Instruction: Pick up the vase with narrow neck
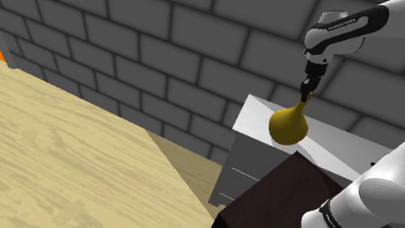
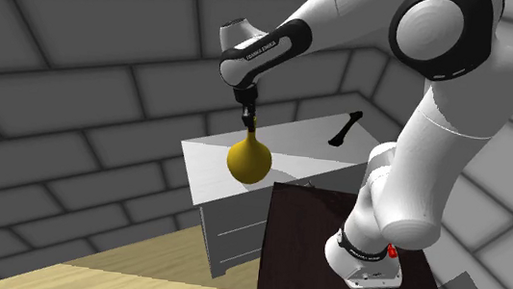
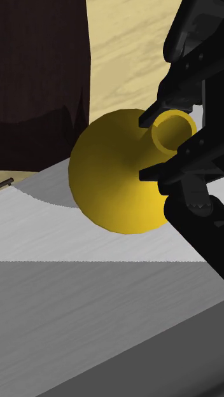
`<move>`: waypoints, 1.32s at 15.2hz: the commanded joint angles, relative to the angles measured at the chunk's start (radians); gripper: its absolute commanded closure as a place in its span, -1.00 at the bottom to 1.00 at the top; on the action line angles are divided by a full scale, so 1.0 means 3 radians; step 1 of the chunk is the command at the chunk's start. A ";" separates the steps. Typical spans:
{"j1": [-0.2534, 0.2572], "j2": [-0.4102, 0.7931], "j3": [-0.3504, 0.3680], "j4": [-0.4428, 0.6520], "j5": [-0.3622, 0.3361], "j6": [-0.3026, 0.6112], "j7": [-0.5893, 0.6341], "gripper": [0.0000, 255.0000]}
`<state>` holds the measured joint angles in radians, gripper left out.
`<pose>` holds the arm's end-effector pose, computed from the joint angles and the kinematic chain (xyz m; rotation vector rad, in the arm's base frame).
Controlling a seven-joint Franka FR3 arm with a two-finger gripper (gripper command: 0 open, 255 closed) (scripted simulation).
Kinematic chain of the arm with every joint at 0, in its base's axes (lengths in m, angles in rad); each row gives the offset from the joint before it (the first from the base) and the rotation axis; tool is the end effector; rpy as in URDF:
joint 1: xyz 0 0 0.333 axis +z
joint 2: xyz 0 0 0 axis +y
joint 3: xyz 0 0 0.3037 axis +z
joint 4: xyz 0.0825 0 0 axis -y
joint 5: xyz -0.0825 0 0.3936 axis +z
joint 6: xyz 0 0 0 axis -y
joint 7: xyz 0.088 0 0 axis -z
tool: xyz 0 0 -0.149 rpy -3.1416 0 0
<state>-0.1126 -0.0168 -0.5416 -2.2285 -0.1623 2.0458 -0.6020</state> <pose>0.3919 -0.3190 0.3070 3.1176 0.0547 -0.3308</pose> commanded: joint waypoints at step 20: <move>0.0020 -0.0290 0.0045 0.0373 -0.0098 -0.0640 0.0029 1.00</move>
<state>-0.1078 -0.0982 -0.5300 -2.1273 -0.1905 1.8689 -0.5945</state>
